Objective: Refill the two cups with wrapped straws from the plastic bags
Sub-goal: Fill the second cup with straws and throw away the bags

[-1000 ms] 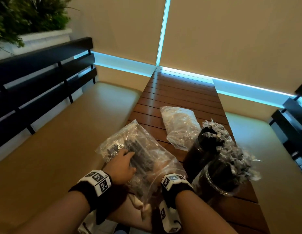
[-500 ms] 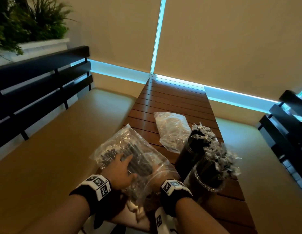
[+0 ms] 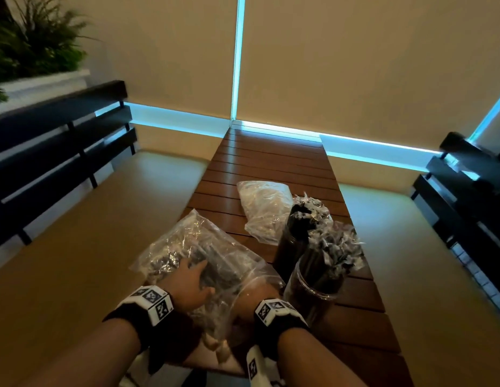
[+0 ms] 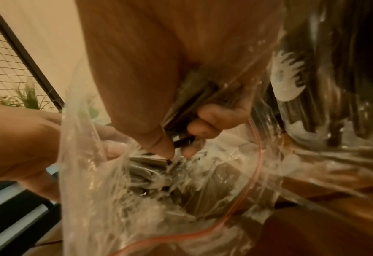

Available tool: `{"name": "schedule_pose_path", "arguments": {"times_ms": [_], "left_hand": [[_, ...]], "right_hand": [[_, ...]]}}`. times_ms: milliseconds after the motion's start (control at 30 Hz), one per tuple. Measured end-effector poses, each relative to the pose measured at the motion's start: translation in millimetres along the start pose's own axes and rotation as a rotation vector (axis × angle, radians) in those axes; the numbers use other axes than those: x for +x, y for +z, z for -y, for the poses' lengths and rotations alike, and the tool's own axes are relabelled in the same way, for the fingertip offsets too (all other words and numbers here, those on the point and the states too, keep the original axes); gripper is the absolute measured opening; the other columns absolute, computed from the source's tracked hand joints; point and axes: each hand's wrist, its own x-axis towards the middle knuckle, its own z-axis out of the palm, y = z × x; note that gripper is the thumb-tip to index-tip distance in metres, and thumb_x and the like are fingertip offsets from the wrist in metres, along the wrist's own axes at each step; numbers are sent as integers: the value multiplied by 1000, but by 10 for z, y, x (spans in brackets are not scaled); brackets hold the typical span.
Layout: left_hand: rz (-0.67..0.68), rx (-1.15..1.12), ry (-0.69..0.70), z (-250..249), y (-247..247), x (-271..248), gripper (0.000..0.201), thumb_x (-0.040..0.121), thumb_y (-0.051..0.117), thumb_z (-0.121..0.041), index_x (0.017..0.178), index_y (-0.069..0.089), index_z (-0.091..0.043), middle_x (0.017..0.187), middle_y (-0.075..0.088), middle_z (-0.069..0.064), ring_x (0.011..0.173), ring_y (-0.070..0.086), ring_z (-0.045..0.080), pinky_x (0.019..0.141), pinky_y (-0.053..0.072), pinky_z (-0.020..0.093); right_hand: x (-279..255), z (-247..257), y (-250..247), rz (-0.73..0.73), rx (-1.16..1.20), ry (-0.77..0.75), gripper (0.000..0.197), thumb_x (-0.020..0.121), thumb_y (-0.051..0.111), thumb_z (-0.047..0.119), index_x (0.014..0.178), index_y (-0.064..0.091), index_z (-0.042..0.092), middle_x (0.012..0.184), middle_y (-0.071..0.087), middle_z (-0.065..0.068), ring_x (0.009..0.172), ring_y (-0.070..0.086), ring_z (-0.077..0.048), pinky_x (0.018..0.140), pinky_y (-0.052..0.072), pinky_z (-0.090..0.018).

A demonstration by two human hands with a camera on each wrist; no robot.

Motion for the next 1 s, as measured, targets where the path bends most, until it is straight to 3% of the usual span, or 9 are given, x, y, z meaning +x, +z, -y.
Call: {"name": "schedule_pose_path", "arguments": {"times_ms": [100,167,300,367,533,667,767,900,1000], "left_hand": [[4,7,-10,4,-25,43,83,92,51,-59,158,11,-26,160,11,17,141,38,33,114,36,39],[13,18,-12,-6,-34,101,81,92,52,-59,157,16,-27,157,19,17,137,43,33,112,38,37],[-2,18,-50,-31,-49,237,78,89,53,-58,154,22,-28,152,35,15,138,41,33,110,40,38],[30,15,-56,-38,-41,307,76,87,50,-56,153,23,-29,149,45,11,146,28,33,114,32,41],[40,85,-50,-68,-107,384,72,81,50,-56,146,41,-28,134,63,1,135,45,26,115,32,40],[-8,204,-44,-313,-233,114,47,94,53,-42,136,53,-22,139,57,5,127,52,25,105,39,32],[-129,224,13,-563,-495,-54,53,90,53,-42,137,51,-17,146,45,10,131,47,27,109,38,35],[-415,-289,399,-1144,-1042,-446,78,69,67,-25,144,43,-22,146,40,4,132,45,21,108,40,36],[-122,-291,714,-1618,-1263,-734,92,66,79,-27,147,37,-27,143,46,-9,128,47,9,102,41,26]], "right_hand": [[840,-463,377,-130,-93,-18,68,75,53,64,137,40,38,147,44,-2,123,50,-32,100,45,-52],[1335,-786,530,-109,-160,-201,80,65,49,74,138,32,46,150,40,1,123,49,-36,96,45,-58],[-175,-132,-421,-98,-126,-113,43,86,62,37,124,57,17,125,58,-7,112,59,-32,84,50,-34],[-445,-139,-639,-109,-173,-98,31,91,59,25,116,61,7,116,63,-11,104,64,-33,74,48,-33],[-925,-176,-1023,-76,-376,-128,27,88,65,32,104,63,9,95,62,-11,85,64,-31,69,51,-35],[-1330,-263,-1427,-105,-502,-149,32,85,69,34,103,70,8,74,59,-2,71,57,-24,62,46,-29],[-1525,-360,-1650,-122,-558,-148,16,86,68,28,92,68,13,68,52,4,76,59,-24,59,44,-24],[-1737,-347,-1890,-174,-606,-155,15,84,70,29,93,68,18,76,60,4,70,61,-20,56,43,-23],[-1913,-241,-2096,-156,-568,-171,30,88,68,16,116,67,4,89,65,-5,83,64,-22,63,43,-19]]}}
